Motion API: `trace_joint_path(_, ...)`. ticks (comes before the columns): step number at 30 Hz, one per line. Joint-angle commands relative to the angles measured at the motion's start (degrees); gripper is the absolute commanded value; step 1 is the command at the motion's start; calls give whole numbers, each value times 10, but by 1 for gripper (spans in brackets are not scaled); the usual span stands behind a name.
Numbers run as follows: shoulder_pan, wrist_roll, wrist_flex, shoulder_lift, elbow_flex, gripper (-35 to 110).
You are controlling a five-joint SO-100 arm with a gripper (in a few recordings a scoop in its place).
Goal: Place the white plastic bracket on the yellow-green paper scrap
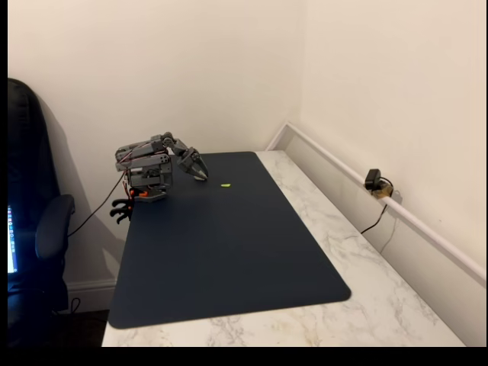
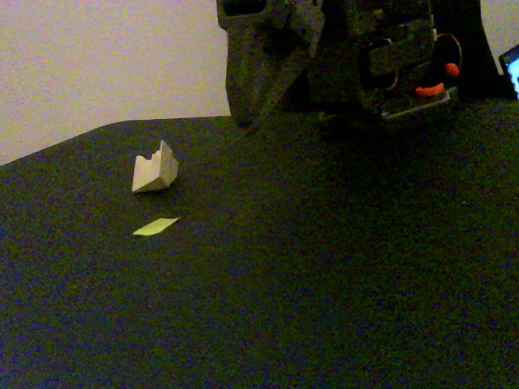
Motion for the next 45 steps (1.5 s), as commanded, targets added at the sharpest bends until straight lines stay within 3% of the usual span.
trace_joint_path(1,11,-7,1,19,-4,0)
trace_joint_path(16,11,-7,1,19,-4,0)
trace_joint_path(23,113,99,3,19,-4,0)
trace_joint_path(40,113,99,3,18,-4,0)
trace_joint_path(45,162,199,29,19,-4,0)
